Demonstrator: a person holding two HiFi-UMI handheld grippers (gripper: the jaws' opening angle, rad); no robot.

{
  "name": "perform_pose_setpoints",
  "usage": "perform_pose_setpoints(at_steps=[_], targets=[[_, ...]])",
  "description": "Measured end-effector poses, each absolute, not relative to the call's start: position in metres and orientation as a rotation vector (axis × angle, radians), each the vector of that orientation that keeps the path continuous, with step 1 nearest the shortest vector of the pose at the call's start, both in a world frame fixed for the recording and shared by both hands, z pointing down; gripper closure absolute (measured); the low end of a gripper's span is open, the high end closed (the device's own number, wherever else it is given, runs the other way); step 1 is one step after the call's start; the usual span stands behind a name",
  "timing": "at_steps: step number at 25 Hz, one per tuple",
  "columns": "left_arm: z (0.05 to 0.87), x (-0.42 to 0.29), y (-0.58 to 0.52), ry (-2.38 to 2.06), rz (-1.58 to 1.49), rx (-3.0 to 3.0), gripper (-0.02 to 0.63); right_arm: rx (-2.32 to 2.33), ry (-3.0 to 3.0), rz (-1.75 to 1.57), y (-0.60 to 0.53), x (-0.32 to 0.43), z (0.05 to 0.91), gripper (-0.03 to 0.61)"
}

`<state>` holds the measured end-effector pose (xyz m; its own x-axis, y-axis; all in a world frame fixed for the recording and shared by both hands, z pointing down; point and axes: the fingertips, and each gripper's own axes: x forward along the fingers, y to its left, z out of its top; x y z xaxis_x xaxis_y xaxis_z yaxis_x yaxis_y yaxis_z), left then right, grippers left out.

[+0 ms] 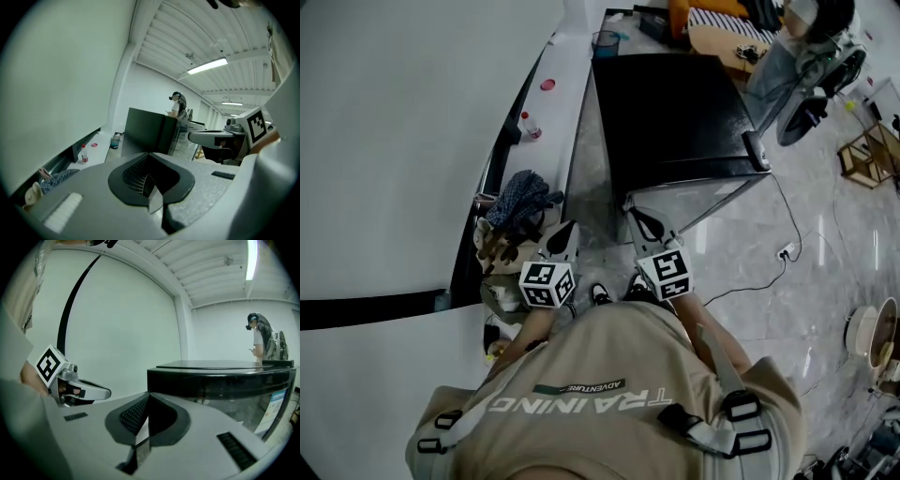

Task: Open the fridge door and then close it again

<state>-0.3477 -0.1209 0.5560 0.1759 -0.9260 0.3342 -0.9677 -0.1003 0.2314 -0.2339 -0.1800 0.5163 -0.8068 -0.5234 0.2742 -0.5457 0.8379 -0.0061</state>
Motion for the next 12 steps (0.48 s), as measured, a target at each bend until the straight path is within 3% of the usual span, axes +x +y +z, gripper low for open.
perform_pose_setpoints(at_steps=[12], targets=[[0.489, -0.338, -0.150, -1.871, 0.120, 2.169, 0.614, 0.814, -2.881, 0.070, -0.189, -0.220, 0.460, 0.583]])
